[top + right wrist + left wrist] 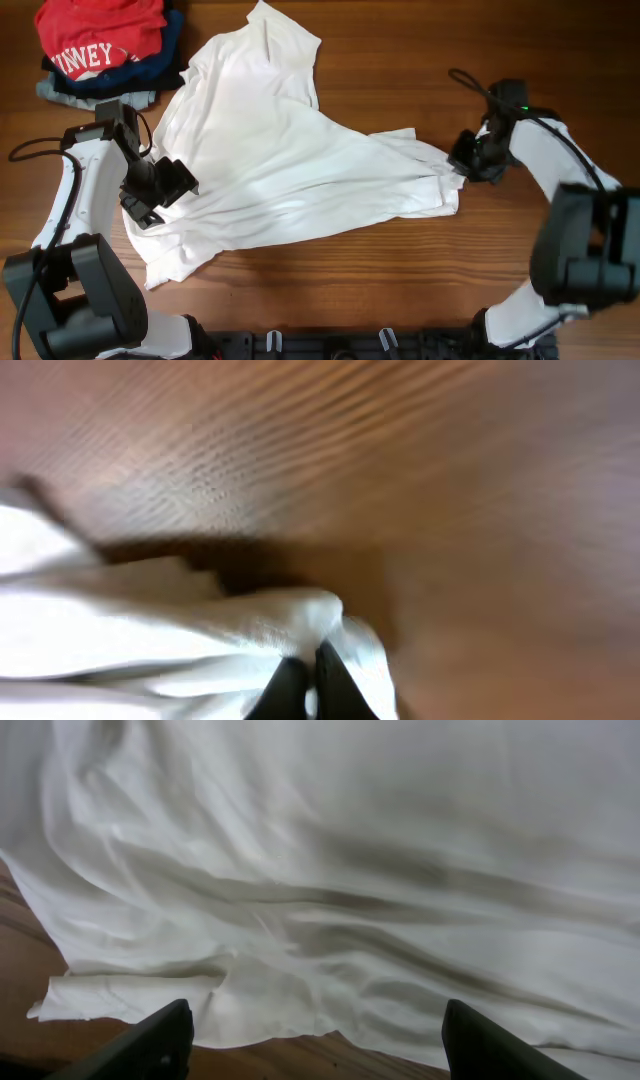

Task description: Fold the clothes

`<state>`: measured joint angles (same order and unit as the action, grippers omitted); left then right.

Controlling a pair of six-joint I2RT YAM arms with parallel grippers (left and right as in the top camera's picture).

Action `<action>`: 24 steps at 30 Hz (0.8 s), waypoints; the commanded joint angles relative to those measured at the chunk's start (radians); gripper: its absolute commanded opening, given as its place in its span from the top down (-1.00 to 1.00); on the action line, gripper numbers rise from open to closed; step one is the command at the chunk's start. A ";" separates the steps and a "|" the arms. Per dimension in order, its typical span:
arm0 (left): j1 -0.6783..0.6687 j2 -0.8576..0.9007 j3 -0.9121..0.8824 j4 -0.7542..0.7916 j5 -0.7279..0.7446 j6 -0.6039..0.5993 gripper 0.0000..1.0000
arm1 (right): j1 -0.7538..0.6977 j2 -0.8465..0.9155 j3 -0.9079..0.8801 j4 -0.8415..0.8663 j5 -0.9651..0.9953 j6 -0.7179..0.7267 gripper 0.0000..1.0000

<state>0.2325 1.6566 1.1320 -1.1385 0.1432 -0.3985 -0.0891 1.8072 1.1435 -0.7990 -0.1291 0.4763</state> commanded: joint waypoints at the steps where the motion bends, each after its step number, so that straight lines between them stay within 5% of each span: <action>1: -0.003 -0.011 0.000 0.006 0.005 -0.002 -0.60 | 0.001 -0.299 0.022 -0.114 0.142 0.124 0.91; 4: -0.004 -0.011 0.000 0.008 0.005 -0.002 -0.59 | 0.016 -0.464 0.019 -0.195 0.159 0.122 0.91; 5: -0.004 -0.011 0.000 0.011 0.005 -0.002 -0.60 | 0.022 -0.490 0.019 -0.208 0.149 0.092 0.39; 6: -0.004 -0.011 0.000 0.014 0.006 -0.002 -0.60 | 0.026 -0.494 0.019 -0.213 0.143 0.066 -0.38; 10: -0.004 -0.011 0.000 0.012 0.006 -0.002 -0.60 | 0.026 -0.441 0.014 -0.193 0.141 0.069 -0.99; 17: -0.004 -0.011 0.000 0.008 0.005 -0.001 -0.61 | 0.026 -0.304 0.014 0.069 0.049 -0.057 -0.95; 19: -0.004 -0.011 0.000 0.009 0.005 -0.001 -0.60 | 0.026 -0.198 0.014 0.145 -0.060 -0.136 -0.68; 22: -0.004 -0.011 0.000 0.008 0.005 0.002 -0.61 | 0.026 -0.080 0.014 0.148 -0.092 -0.122 -0.56; 23: -0.004 -0.011 0.000 0.008 0.005 0.002 -0.61 | 0.026 -0.047 0.014 0.135 -0.098 -0.111 -0.41; 24: -0.004 -0.011 0.000 0.008 0.005 0.002 -0.60 | 0.026 -0.010 0.014 0.108 -0.097 -0.106 0.07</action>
<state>0.2325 1.6566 1.1316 -1.1294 0.1432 -0.3985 -0.0677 1.7145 1.1545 -0.6556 -0.1688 0.3817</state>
